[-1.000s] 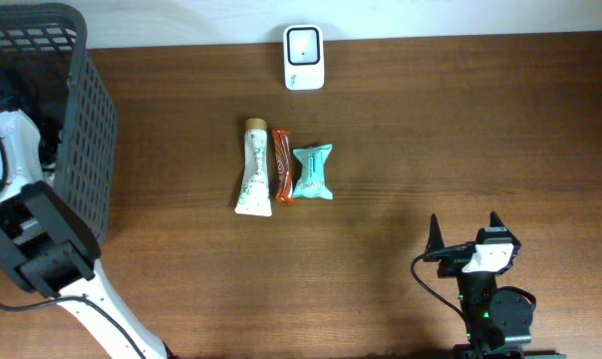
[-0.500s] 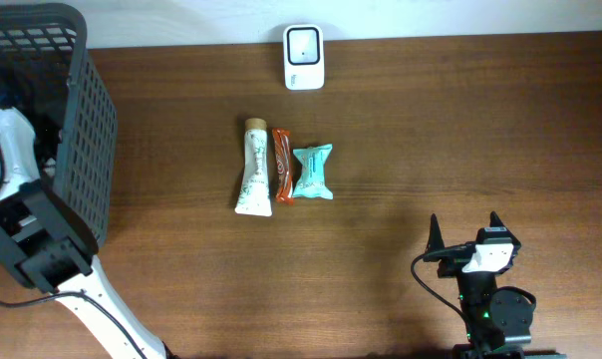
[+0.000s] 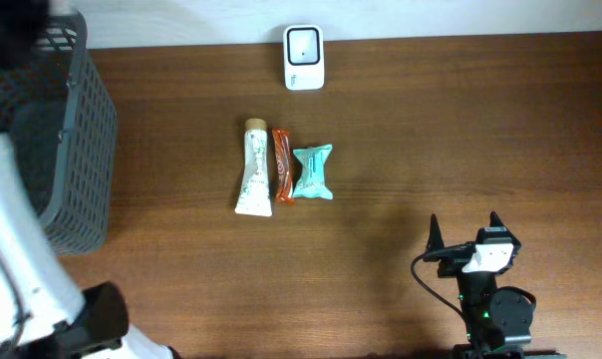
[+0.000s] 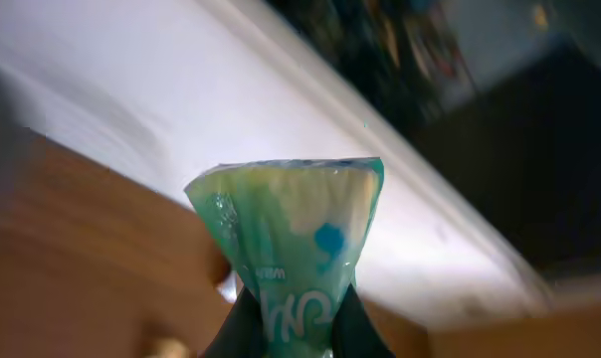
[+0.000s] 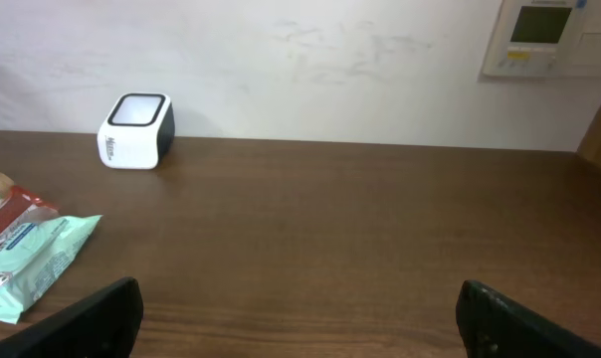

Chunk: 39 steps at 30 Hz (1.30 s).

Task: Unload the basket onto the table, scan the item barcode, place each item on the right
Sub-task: 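Place the green tissue pack right of the wipe pack with the left gripper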

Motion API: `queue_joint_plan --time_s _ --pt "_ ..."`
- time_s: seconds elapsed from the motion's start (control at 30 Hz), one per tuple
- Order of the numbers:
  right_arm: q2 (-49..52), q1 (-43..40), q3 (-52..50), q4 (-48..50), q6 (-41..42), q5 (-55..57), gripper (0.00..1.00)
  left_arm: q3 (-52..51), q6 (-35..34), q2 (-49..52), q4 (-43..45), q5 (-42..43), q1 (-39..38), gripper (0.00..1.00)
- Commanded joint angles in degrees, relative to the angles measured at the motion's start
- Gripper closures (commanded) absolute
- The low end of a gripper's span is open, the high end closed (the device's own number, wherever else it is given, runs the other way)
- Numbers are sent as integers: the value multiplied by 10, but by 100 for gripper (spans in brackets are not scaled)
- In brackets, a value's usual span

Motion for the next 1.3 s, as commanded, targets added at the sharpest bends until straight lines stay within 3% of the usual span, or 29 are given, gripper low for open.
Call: queue_joint_plan --time_s 0.0,0.13,0.27,0.37,0.53,0.6,0.63,0.67,0.8,0.83,0.87,0.9,0.93,1.03,1.13,1.2,1.27 --pt "-2 -3 -4 -3 0 1 1 -6 0 40 -1 -12 -144 100" --pt "-2 -3 -4 -3 0 1 1 -7 43 123 -1 -94 -308 99" --pt "-2 -3 -4 -3 0 1 1 -7 43 221 -15 -130 -414 97" --pt "-2 -3 -4 -3 0 1 1 -7 43 285 -16 -154 -464 90" --pt "-2 -3 -4 -3 0 1 1 -7 43 355 -17 -165 -507 88" --pt "-2 -3 -4 -3 0 1 1 -7 43 373 -43 -211 -518 85" --pt "-2 -3 -4 -3 0 1 1 -7 43 385 -65 -250 -527 75" --pt "-2 -3 -4 -3 0 1 1 -7 43 392 -80 -271 -533 72" --pt "-2 -3 -4 -3 0 1 1 -11 43 416 -103 -323 -555 70" --pt "-2 -3 -4 -3 0 1 1 -11 43 421 -103 -323 -558 61" --pt "-2 -3 -4 -3 0 1 1 -11 43 425 -103 -323 -559 34" --pt "-2 -3 -4 -3 0 1 1 -11 43 425 -103 -323 -558 27" --pt "-2 -3 -4 -3 0 1 1 -10 43 424 -101 -323 -556 12" --pt "-2 -3 -4 -3 0 1 1 53 43 423 -120 -322 -539 11" --pt "-2 -3 -4 -3 0 1 1 226 64 413 -174 -319 -503 11" --pt "-2 -3 -4 -3 0 1 1 355 94 392 -205 -319 -468 2" --pt "-2 -3 -4 -3 0 1 1 395 104 341 -224 -325 -419 1"
